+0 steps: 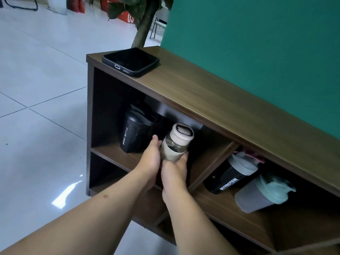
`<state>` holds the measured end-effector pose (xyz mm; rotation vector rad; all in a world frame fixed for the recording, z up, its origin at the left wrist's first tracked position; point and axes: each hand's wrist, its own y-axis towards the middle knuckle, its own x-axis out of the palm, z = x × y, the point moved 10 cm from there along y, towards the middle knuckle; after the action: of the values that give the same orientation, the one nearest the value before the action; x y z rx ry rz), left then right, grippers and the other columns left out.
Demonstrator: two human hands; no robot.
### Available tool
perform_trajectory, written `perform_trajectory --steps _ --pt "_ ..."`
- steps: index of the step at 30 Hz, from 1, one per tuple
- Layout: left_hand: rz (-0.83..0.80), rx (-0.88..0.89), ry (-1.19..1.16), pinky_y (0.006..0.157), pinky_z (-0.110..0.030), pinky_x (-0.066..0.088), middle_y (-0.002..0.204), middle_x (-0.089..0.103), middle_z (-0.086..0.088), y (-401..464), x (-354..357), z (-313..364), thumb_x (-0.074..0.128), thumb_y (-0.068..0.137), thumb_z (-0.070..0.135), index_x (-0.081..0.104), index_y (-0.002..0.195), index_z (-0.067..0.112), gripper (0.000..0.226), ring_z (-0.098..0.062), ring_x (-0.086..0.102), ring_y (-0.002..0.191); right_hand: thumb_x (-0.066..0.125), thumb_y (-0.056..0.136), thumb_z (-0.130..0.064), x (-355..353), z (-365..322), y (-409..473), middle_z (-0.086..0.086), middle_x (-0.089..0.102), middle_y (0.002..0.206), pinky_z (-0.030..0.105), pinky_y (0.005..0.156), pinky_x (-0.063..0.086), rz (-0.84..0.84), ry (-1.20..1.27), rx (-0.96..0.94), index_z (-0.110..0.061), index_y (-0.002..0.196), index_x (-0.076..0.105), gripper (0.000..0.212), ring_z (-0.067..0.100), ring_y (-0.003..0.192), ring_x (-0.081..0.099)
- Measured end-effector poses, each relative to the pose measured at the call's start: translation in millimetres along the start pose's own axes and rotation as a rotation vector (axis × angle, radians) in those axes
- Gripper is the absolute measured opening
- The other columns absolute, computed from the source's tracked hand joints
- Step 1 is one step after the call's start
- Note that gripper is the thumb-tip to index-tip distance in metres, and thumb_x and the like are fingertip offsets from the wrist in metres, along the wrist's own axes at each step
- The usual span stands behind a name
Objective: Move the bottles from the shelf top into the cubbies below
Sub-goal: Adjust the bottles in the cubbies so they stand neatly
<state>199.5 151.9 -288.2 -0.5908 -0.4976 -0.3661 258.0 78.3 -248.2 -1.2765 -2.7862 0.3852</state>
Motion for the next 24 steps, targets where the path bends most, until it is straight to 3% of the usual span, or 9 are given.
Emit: perform_trajectory --steps 4,7,10,12,14,17,20,22,24 --pt "-0.015 -0.01 0.003 0.113 -0.047 0.047 0.104 0.084 -0.005 -4 1 4 0.036 0.102 0.06 0.074 0.117 0.018 0.059 -0.028 0.074 0.111 0.063 0.081 0.006 0 7 -2 -0.009 0.072 0.107 0.025 0.078 0.052 0.018 0.012 0.023 -0.049 0.149 0.036 0.092 0.0 0.086 0.067" --pt "-0.045 -0.001 -0.007 0.106 -0.038 0.045 0.078 0.081 0.011 -11 6 9 0.033 0.108 0.051 0.067 0.1 0.024 0.045 -0.015 0.07 0.097 0.064 0.08 0.003 0 8 -7 0.002 0.064 0.14 0.032 0.092 0.054 0.024 -0.005 0.044 -0.042 0.158 0.026 0.098 0.017 0.111 0.069" --pt "0.101 0.152 0.073 0.106 -0.04 0.047 0.104 0.08 0.005 -21 -17 27 0.044 0.1 0.052 0.074 0.108 0.023 0.042 -0.012 0.068 0.093 0.065 0.075 -0.015 -4 9 -18 0.012 0.05 0.154 0.043 0.108 0.048 0.133 -0.105 0.043 -0.022 0.163 0.015 0.101 0.03 0.134 0.056" --pt "0.332 0.351 0.255 0.098 -0.045 0.053 0.092 0.081 -0.002 -34 -49 48 0.045 0.09 0.054 0.078 0.083 0.02 0.047 -0.025 0.073 0.092 0.059 0.074 -0.02 1 16 -30 0.01 0.069 0.126 0.044 0.098 0.055 0.155 -0.11 0.035 -0.012 0.148 0.046 0.076 0.029 0.113 0.067" --pt "0.507 0.44 0.348 0.084 -0.039 0.05 0.081 0.075 -0.002 -53 -73 62 0.044 0.097 0.047 0.071 0.078 0.016 0.045 -0.03 0.07 0.091 0.055 0.084 -0.013 21 21 -40 -0.002 0.071 0.105 0.038 0.091 0.056 0.064 -0.068 0.03 -0.013 0.132 0.061 0.048 0.02 0.099 0.068" --pt "0.597 0.509 0.283 0.083 -0.03 0.035 0.099 0.066 0.001 -64 -95 87 0.043 0.106 0.034 0.063 0.107 0.012 0.029 -0.026 0.06 0.103 0.049 0.095 0.002 56 17 -38 0.003 0.061 0.139 0.025 0.1 0.043 -0.073 -0.024 0.023 -0.011 0.151 0.045 0.058 0.013 0.122 0.057" --pt "0.496 0.443 0.216 0.104 -0.032 0.037 0.135 0.061 0.001 -40 -104 100 0.038 0.105 0.04 0.055 0.145 0.018 0.049 -0.022 0.054 0.127 0.047 0.096 0.004 89 10 -24 0.007 0.04 0.161 0.022 0.102 0.04 -0.191 -0.011 0.017 -0.014 0.16 0.028 0.069 0.012 0.137 0.045" --pt "0.399 0.347 0.124 0.117 -0.043 0.038 0.142 0.063 0.002 -18 -107 95 0.036 0.094 0.054 0.059 0.143 0.03 0.059 -0.023 0.057 0.132 0.049 0.094 0.001 104 10 -16 0.003 0.043 0.161 0.015 0.084 0.048 -0.231 0.007 0.02 -0.022 0.161 0.027 0.074 0.01 0.131 0.048" --pt "0.314 0.28 0.025 0.114 -0.045 0.043 0.13 0.07 0.005 -3 -107 87 0.037 0.09 0.058 0.066 0.126 0.035 0.052 -0.021 0.063 0.124 0.05 0.091 -0.002 111 13 -11 0.003 0.052 0.154 0.013 0.064 0.052 -0.238 0.024 0.025 -0.027 0.16 0.032 0.075 0.016 0.129 0.056"
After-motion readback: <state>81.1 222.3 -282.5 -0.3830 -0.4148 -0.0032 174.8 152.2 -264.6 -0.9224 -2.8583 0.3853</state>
